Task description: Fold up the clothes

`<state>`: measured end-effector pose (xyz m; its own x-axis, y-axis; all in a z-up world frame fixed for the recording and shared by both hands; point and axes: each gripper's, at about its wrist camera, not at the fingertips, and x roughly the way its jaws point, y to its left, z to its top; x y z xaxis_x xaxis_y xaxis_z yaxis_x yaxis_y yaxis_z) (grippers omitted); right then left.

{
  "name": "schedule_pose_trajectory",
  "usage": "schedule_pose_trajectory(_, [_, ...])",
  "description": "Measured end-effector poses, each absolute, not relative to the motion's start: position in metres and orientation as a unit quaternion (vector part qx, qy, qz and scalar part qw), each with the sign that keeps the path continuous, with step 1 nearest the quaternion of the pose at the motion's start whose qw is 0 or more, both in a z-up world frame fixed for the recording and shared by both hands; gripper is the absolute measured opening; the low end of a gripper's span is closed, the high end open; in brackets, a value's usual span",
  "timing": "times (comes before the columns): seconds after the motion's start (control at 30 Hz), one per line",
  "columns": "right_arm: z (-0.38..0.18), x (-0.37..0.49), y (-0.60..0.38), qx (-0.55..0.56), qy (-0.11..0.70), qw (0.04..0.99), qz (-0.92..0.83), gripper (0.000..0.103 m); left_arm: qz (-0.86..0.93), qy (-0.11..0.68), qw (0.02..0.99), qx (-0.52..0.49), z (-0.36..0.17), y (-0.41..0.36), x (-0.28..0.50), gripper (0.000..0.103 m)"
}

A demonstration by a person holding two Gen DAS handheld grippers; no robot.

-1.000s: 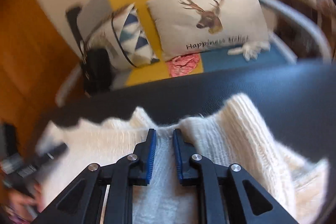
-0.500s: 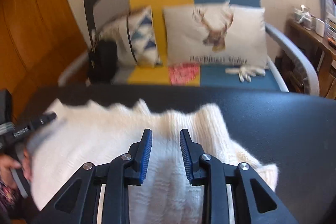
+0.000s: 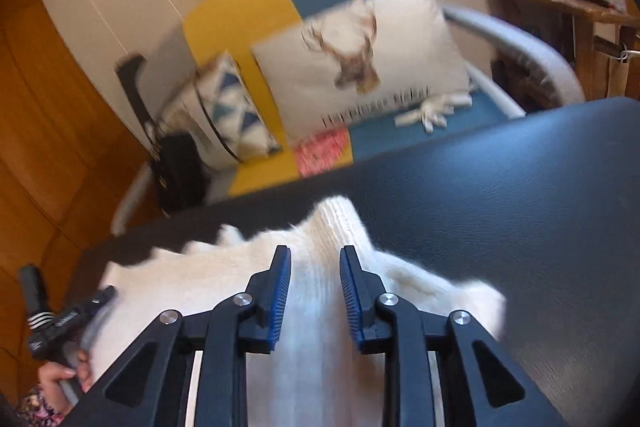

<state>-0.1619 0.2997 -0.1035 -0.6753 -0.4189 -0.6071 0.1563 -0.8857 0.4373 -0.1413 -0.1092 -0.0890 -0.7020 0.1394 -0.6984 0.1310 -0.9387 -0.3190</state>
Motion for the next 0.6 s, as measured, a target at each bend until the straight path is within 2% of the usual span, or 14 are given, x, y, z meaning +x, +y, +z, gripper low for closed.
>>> schedule_pose_trajectory(0.1, [-0.095,-0.129,0.296,0.365,-0.124,0.16,-0.909,0.026,0.918,-0.174,0.026,-0.355,-0.073,-0.101,-0.116,0.055])
schedule_pose_trajectory(0.33, [-0.101,-0.102,0.256,0.354,0.0,0.155,-0.922,0.026,0.915,-0.055,0.006,-0.399,-0.088,-0.067,-0.115,0.055])
schedule_pose_trajectory(0.47, [-0.126,-0.12,0.263,0.393,0.002,0.121,-0.911,0.023,0.919,-0.051,0.016,-0.39,-0.095,-0.077,-0.111,0.056])
schedule_pose_trajectory(0.6, [-0.133,-0.125,0.282,0.4,-0.037,0.113,-0.909,0.014,0.916,-0.062,0.024,-0.396,-0.099,-0.084,-0.11,0.059])
